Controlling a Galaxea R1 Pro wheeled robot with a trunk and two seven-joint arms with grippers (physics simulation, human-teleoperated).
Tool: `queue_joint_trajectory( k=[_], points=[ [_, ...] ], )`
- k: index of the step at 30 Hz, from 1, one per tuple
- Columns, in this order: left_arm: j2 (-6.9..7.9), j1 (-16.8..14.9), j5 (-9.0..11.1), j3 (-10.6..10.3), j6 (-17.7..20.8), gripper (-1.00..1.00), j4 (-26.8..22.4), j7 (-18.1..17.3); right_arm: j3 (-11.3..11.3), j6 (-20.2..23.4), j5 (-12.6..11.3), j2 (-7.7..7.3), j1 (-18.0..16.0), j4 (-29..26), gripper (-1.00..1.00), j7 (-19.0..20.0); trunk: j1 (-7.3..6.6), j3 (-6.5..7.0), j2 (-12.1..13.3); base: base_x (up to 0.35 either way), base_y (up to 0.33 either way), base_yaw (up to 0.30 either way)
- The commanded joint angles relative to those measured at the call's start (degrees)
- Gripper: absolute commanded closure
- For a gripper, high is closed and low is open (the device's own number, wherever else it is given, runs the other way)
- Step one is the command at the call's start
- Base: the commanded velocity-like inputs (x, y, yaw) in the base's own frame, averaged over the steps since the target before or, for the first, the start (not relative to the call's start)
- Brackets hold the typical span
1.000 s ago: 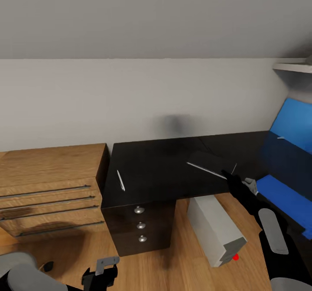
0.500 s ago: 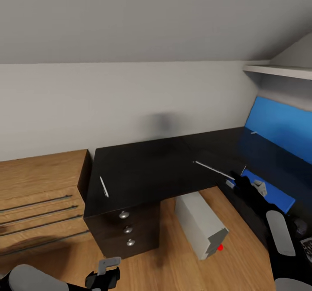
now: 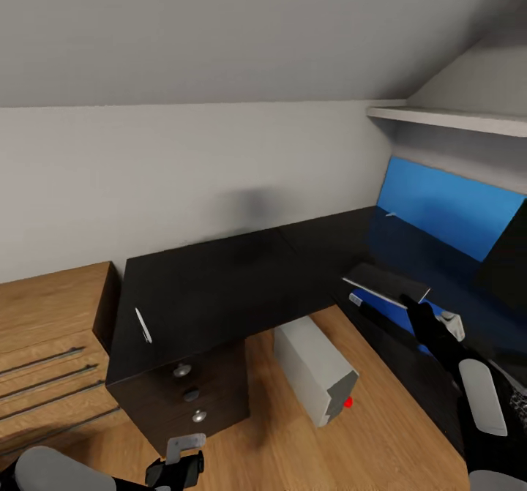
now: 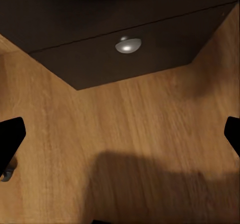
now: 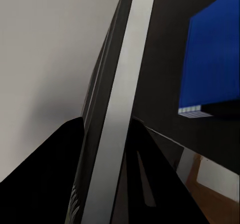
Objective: In the bedroom, organize the workspace by keeping the computer under the desk, ensuring the monitor is on the desk, placing the keyboard on the desk next to the monitor, placing the mouse on the desk next to the keyboard, moving the folder from the swivel chair onto the desk next to the mouse, stacking the notebook on top of the folder with the pen on top of the notebook, and positioning the swivel chair next to the desk.
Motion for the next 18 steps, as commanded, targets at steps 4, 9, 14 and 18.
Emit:
queue_joint_trajectory(
  k=[4,9,14,18],
  points=[
    [0.03,-0.08,0.12,-0.21,-0.57,-1.00,-0.35,0.12,-0.23,0.31,-0.21,0.02,-0.06,0.29,1.00,-0.40,0.00,-0.18,-0.05,0.000,0.000,-0.262],
    [0.86,-0.02,0.00,-1.68,-8.88,-1.00,-5.30,0.13,-0.28,-0.85,-0.21,-0.05,-0.05,1.03,1.00,-0.67,0.00,-0.35,-0.05,0.000,0.000,-0.255],
    [3.36,0.86,-0.04,-3.96,-18.60,-1.00,-11.73,0.02,-0.26,-1.11,-0.20,-0.07,-0.07,1.10,1.00,-0.69,0.00,-0.53,-0.05,0.000,0.000,-0.253],
    [5.68,2.34,-0.23,-4.56,-22.05,-1.00,-14.09,-0.11,-0.26,-1.11,-0.21,-0.12,-0.07,1.12,1.00,-0.66,0.00,-0.65,-0.05,0.000,0.000,-0.170]
  ],
)
